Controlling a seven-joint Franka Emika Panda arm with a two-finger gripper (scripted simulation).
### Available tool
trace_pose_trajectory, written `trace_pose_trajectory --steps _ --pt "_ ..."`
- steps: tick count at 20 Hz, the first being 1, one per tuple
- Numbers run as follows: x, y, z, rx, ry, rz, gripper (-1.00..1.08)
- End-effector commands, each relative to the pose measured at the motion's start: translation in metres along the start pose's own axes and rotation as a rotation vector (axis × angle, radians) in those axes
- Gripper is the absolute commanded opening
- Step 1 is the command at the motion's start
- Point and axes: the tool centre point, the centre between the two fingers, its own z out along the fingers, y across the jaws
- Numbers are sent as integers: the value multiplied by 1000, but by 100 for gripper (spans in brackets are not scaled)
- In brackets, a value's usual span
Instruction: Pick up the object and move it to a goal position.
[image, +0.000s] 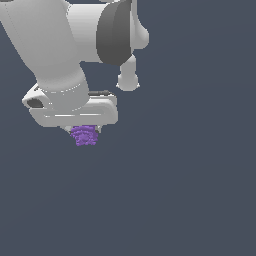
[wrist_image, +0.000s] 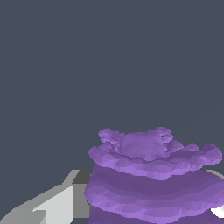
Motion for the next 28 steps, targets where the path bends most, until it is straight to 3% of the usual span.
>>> trace_pose_trajectory --steps 1,13,28 --pt "3 13 -17 2 1 -38 -100" --pt "20 53 -72 10 5 -159 -100" --pt "35 76 -105 15 8 -232 -100"
